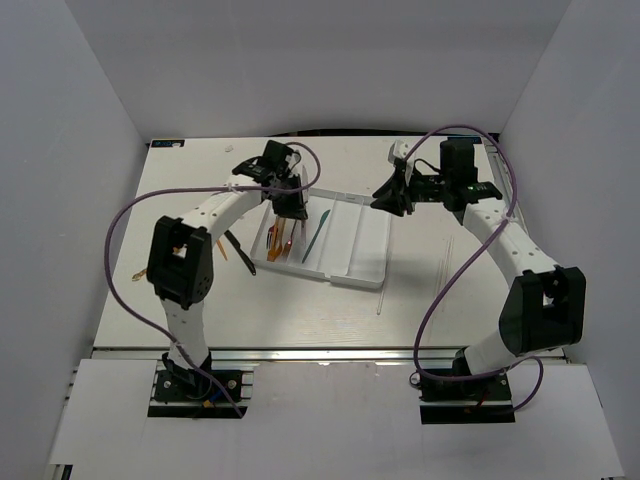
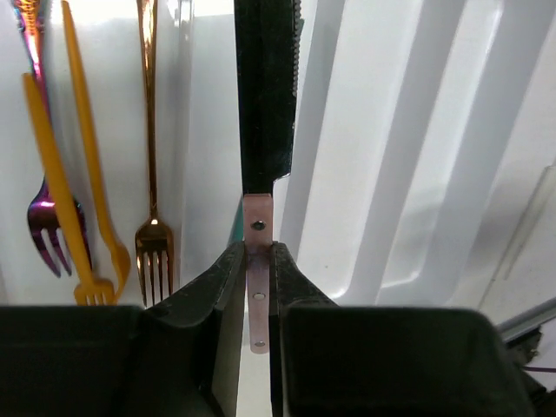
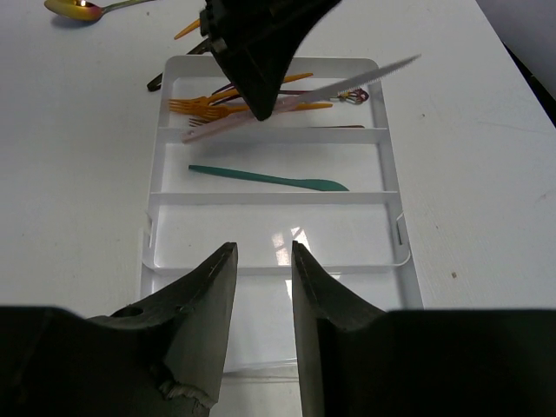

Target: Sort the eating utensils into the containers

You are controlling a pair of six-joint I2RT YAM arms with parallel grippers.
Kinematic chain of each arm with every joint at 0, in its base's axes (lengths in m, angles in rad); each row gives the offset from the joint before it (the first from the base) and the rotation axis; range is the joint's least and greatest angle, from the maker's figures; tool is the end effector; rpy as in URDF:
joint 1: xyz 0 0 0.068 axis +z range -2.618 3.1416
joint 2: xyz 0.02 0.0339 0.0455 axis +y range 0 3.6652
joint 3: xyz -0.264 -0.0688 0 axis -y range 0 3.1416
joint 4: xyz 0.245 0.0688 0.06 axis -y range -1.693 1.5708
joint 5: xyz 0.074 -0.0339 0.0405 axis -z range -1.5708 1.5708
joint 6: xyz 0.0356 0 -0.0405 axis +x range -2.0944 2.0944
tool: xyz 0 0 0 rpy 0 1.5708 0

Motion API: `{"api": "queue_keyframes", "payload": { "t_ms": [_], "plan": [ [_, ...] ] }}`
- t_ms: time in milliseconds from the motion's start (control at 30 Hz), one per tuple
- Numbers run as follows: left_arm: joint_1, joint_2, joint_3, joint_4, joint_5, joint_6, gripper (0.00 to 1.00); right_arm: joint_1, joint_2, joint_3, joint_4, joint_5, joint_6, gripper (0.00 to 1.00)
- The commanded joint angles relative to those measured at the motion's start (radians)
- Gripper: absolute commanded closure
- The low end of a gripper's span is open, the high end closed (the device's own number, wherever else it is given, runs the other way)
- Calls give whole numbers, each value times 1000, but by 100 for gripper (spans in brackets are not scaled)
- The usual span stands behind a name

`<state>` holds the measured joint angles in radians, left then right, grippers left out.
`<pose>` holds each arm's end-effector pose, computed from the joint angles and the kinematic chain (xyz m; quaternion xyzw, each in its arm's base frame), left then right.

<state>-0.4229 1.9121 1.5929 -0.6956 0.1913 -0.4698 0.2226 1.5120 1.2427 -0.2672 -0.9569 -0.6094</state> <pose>0.3778 -0.1774 0.2498 0.0038 0.9576 -0.2008 0.2068 0.3231 0.1030 0.3214 -0.5200 0.6138 0.3084 0.5076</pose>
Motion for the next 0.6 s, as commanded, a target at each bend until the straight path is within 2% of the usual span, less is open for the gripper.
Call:
{"api": "queue_keyframes", "payload": {
  "t_ms": [0, 33, 300, 567],
  "plan": [
    [-20, 48, 91, -57, -35, 59, 98, -5, -52, -18, 2, -23, -4, 62],
    [-34, 60, 96, -62, -41, 60, 96, -5, -56, -20, 2, -20, -7, 62],
    [-65, 87, 98, -79, -55, 59, 65, -5, -58, -31, 2, -19, -10, 62],
    [-62, -5, 44, -93, -136, 45, 49, -5, -56, -31, -1, -19, -12, 62]
  ]
}}
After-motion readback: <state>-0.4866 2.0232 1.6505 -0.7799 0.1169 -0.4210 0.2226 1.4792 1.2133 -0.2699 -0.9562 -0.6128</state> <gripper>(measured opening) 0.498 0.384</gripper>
